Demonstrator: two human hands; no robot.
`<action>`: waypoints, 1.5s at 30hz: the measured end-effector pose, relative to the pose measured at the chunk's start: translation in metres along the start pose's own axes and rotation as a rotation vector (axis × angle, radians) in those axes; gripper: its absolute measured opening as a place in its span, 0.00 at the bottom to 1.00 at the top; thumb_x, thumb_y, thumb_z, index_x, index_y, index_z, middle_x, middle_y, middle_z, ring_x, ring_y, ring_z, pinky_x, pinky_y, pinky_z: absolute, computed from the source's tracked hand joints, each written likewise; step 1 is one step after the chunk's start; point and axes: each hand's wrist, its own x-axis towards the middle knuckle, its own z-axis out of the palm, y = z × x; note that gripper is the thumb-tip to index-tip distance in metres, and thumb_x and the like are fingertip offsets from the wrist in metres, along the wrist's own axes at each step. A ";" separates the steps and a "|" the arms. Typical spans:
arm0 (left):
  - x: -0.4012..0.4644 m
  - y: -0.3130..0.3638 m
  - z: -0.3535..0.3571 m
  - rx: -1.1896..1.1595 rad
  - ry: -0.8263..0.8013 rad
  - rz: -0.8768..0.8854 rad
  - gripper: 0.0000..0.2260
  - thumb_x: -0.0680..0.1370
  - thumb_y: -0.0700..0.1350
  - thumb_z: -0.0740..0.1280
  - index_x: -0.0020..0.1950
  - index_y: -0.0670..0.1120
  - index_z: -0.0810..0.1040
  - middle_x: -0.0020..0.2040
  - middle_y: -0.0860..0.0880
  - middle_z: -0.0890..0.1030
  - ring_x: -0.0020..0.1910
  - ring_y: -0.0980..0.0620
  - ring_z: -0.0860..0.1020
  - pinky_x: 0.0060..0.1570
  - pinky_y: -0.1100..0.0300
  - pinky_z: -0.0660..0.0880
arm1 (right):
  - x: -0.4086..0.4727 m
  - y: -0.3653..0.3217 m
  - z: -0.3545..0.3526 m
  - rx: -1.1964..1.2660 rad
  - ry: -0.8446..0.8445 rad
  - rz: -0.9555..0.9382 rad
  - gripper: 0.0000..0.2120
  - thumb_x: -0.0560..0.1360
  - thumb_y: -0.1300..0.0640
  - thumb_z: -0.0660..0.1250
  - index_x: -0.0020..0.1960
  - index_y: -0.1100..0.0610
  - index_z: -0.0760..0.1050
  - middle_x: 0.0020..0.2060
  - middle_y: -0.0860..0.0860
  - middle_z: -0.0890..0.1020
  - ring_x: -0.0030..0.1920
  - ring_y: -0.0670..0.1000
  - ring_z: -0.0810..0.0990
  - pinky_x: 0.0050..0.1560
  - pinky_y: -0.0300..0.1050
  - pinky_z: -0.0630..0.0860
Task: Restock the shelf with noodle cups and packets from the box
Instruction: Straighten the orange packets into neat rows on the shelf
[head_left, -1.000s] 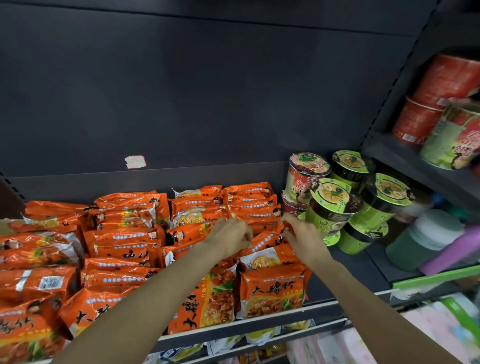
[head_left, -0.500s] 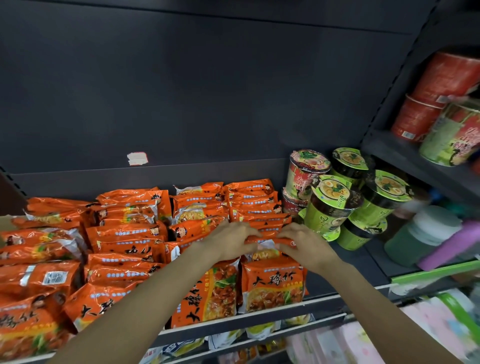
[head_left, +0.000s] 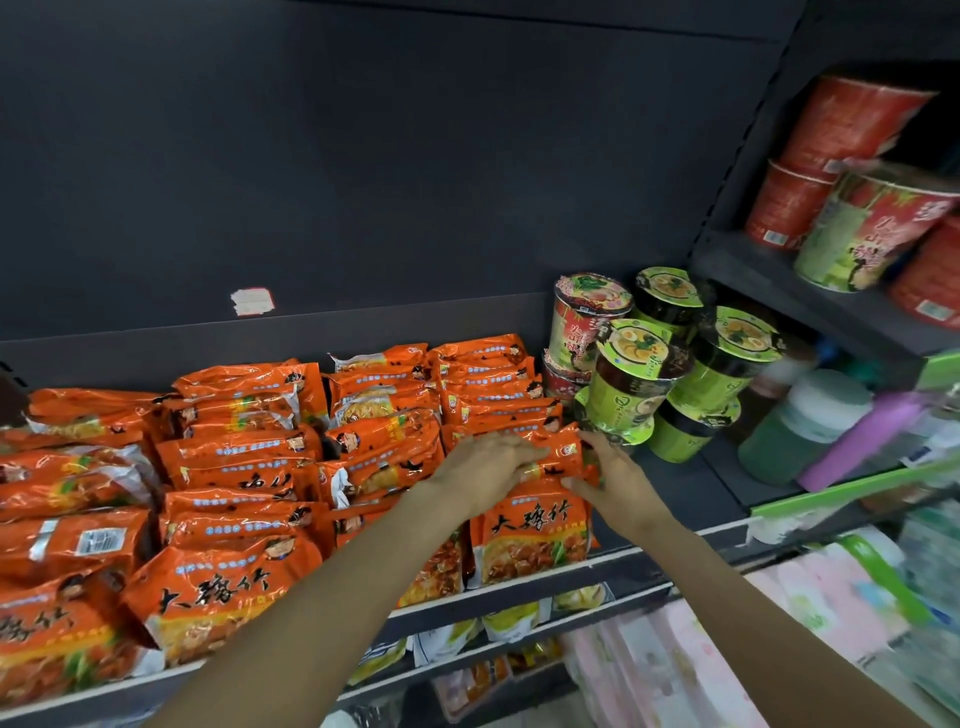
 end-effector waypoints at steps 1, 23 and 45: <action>-0.001 0.001 0.000 0.015 0.004 -0.009 0.20 0.81 0.47 0.59 0.73 0.56 0.63 0.73 0.53 0.66 0.72 0.52 0.63 0.71 0.43 0.59 | 0.001 0.000 0.000 0.024 -0.028 0.007 0.30 0.75 0.56 0.68 0.73 0.52 0.58 0.61 0.55 0.75 0.62 0.54 0.74 0.57 0.45 0.72; -0.017 0.022 -0.011 -0.127 0.104 -0.401 0.11 0.77 0.45 0.67 0.58 0.46 0.74 0.55 0.47 0.81 0.54 0.47 0.79 0.53 0.55 0.74 | 0.006 0.030 -0.021 -0.114 -0.135 -0.194 0.29 0.76 0.62 0.65 0.74 0.50 0.60 0.63 0.55 0.73 0.64 0.53 0.72 0.62 0.46 0.70; -0.029 0.025 -0.012 0.132 0.123 -0.273 0.19 0.78 0.55 0.62 0.66 0.49 0.71 0.66 0.49 0.71 0.65 0.48 0.69 0.65 0.51 0.65 | -0.008 0.033 -0.021 -0.205 -0.130 -0.217 0.21 0.73 0.48 0.70 0.62 0.53 0.71 0.54 0.52 0.74 0.54 0.51 0.76 0.52 0.44 0.73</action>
